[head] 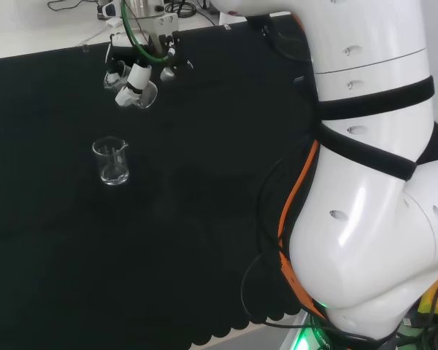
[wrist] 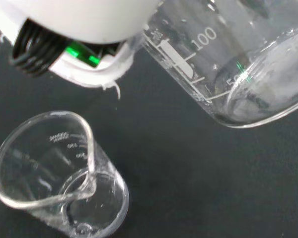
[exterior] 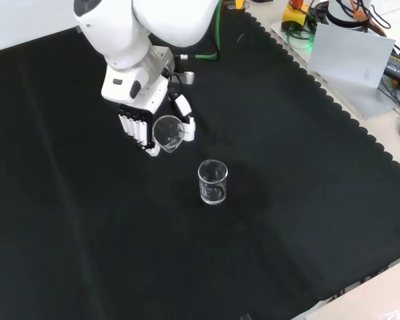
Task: Place the beaker back on the table.
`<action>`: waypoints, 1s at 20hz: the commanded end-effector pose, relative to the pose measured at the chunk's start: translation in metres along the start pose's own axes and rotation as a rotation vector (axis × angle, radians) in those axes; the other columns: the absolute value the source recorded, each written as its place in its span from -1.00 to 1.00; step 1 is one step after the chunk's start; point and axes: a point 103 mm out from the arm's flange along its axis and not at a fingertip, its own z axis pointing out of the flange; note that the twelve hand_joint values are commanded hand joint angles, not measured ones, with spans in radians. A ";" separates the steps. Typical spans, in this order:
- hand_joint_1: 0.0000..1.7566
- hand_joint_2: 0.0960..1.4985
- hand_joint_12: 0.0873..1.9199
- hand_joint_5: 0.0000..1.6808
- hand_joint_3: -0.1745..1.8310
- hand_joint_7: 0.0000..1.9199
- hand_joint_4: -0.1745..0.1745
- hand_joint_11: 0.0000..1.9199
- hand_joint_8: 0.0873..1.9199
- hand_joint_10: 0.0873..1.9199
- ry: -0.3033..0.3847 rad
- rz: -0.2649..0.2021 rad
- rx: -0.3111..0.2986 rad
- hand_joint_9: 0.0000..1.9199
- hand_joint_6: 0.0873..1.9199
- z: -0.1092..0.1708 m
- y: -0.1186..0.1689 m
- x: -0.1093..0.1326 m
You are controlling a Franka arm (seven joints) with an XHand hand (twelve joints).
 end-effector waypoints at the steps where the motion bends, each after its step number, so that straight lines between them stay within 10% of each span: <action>1: 0.48 -0.35 -0.20 0.35 0.12 0.25 -1.00 0.21 -0.02 -0.08 0.062 -0.025 -0.057 0.51 0.02 0.002 0.012 -0.020; 20: 0.49 -0.33 -0.21 0.38 0.07 0.28 -1.00 0.25 -0.09 -0.14 0.367 -0.154 -0.259 0.51 -0.05 0.051 0.017 -0.064</action>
